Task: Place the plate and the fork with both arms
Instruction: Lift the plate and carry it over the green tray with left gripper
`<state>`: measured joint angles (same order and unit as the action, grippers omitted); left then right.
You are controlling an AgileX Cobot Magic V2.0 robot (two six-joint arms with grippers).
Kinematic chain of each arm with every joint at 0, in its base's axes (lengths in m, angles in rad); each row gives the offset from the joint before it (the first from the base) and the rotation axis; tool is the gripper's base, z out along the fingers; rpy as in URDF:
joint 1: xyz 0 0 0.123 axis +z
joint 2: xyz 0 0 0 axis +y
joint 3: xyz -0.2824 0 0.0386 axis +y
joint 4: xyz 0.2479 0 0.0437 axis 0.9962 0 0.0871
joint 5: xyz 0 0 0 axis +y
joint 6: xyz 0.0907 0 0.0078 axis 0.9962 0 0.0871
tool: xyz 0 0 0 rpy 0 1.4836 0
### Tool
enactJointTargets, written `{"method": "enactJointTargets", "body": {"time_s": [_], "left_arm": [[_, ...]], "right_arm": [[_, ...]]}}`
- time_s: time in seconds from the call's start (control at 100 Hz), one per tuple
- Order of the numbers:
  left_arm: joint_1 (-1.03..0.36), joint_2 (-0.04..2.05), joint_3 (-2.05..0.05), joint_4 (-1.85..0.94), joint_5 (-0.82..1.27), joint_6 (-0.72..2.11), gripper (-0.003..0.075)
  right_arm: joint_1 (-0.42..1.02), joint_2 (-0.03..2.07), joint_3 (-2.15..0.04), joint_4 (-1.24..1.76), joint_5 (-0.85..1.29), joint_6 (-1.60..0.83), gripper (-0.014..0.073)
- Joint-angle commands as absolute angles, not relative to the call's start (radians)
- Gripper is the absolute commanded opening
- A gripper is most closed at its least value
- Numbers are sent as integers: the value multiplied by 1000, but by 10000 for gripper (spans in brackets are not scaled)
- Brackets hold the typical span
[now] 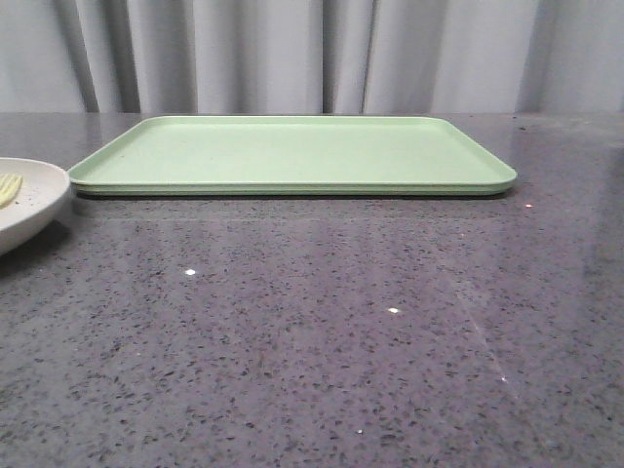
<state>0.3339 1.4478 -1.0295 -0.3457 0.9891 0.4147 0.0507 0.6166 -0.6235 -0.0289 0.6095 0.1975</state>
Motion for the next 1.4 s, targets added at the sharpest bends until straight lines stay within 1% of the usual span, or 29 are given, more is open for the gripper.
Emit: {"method": "enactJointTargets", "body": {"time_s": [0.0, 0.12, 0.35, 0.47, 0.61, 0.72, 1.01, 1.2, 1.39], "left_arm": [[344, 1392, -1048, -408, 1003, 465, -20], [344, 1354, -1058, -455, 1007, 476, -20], [336, 1335, -1161, -598, 1052, 476, -20], [301, 1335, -1204, -660, 1039, 476, -20], [222, 1349, -1246, -704, 974, 469, -20], [152, 1392, -1281, -752, 942, 445, -21], [-13, 1540, -1392, -754, 853, 290, -20], [-83, 1647, -1489, -754, 829, 228, -21], [-121, 1745, -1577, -748, 805, 177, -21]], "right_arm": [[49, 623, -658, -39, 545, 192, 527], [49, 623, -658, -39, 546, 192, 527], [49, 623, -658, -38, 547, 192, 527], [49, 623, -658, -38, 548, 192, 527], [49, 623, -658, -38, 552, 192, 527], [49, 623, -658, -38, 555, 192, 527], [49, 623, -658, -38, 579, 192, 527], [49, 623, -658, -38, 580, 192, 527], [49, 623, -658, -38, 578, 192, 527]]}}
